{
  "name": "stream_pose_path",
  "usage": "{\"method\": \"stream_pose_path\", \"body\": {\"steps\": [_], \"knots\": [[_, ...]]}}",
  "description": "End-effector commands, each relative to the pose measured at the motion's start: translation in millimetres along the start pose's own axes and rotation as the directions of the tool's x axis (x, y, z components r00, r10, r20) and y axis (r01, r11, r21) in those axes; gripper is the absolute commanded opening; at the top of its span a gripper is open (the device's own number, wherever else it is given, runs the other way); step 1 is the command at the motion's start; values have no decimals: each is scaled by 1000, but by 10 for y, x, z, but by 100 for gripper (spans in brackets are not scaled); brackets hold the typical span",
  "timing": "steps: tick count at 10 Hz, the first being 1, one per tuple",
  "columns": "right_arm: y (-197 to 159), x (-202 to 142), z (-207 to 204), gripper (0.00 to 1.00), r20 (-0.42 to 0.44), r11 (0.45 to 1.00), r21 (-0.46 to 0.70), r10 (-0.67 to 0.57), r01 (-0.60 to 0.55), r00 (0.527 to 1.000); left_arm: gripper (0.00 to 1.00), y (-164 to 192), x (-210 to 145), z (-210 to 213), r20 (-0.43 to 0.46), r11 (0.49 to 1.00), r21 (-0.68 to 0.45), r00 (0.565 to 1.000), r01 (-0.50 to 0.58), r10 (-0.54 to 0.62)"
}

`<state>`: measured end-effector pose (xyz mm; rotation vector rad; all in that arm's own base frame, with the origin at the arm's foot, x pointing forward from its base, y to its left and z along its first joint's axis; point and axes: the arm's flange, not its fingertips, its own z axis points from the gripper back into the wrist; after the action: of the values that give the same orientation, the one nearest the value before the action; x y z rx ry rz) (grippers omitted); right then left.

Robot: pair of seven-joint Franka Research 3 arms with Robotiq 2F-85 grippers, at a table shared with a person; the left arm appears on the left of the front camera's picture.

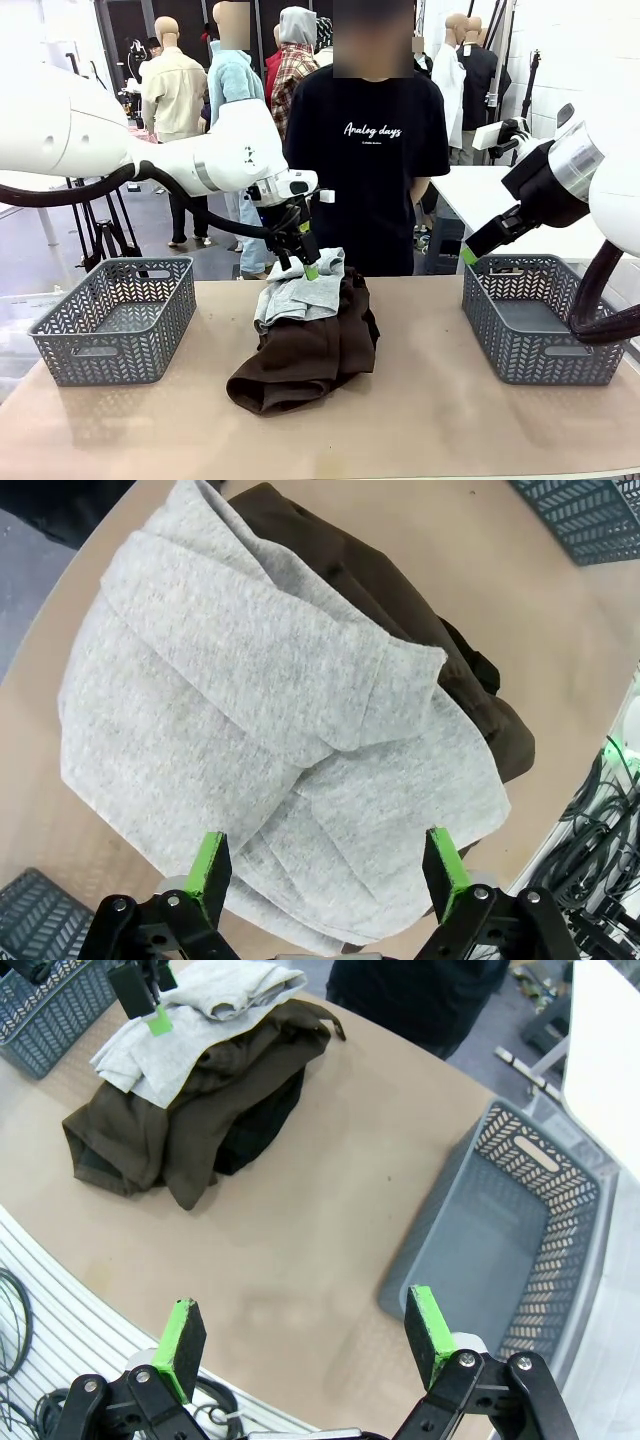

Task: Sort the tops and bottoms.
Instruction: Lift clothes from the center of the table with your left hand.

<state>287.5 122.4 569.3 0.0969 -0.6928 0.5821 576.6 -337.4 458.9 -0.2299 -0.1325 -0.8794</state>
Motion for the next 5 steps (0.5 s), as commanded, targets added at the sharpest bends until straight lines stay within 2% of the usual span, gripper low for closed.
{"method": "stream_pose_path", "body": {"steps": [1,5], "knots": [[-15,11,-30,100,3,1000,-2,3,-3,1000,100,-1,-21,-73,9,999,24,1000,-20,20],[-15,11,-30,100,3,1000,-2,3,-3,1000,100,-95,-21,-148,-17,998,67,1000,20,-18]]}}
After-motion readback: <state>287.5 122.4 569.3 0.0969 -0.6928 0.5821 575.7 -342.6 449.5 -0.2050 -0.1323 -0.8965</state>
